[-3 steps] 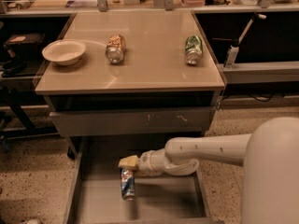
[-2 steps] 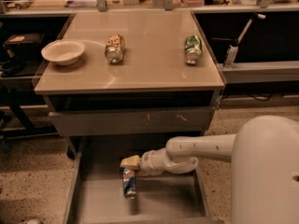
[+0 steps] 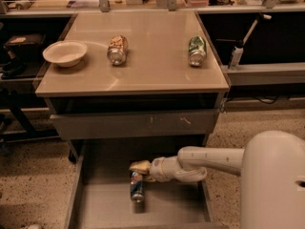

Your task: Place redbull can into middle drawer

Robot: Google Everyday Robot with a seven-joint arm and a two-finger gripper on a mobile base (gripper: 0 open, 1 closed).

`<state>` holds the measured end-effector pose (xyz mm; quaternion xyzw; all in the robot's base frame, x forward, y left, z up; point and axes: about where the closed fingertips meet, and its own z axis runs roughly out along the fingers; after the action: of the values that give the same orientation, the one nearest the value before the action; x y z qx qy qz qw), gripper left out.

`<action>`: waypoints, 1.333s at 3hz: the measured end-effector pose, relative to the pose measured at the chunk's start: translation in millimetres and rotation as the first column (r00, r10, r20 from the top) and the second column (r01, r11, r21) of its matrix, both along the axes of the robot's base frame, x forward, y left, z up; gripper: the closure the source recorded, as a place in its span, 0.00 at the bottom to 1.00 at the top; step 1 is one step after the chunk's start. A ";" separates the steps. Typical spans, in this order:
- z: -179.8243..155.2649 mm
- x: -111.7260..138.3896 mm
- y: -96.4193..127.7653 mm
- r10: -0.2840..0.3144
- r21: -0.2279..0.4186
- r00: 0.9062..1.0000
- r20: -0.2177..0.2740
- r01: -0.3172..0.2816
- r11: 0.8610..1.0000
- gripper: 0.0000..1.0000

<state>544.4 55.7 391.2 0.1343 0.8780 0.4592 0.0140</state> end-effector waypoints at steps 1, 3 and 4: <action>-7.6 0.8 -4.1 -0.021 0.002 1.000 -0.009 0.021 1.000 1.00; -7.7 0.8 -4.0 -0.021 0.002 1.000 -0.009 0.021 1.000 0.58; -7.7 0.8 -4.0 -0.021 0.002 1.000 -0.009 0.021 1.000 0.34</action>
Offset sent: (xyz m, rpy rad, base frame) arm 0.0008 -0.0037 -0.0067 0.0029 0.0083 -0.0193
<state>545.2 51.7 383.5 0.1458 0.8761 0.4594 0.0147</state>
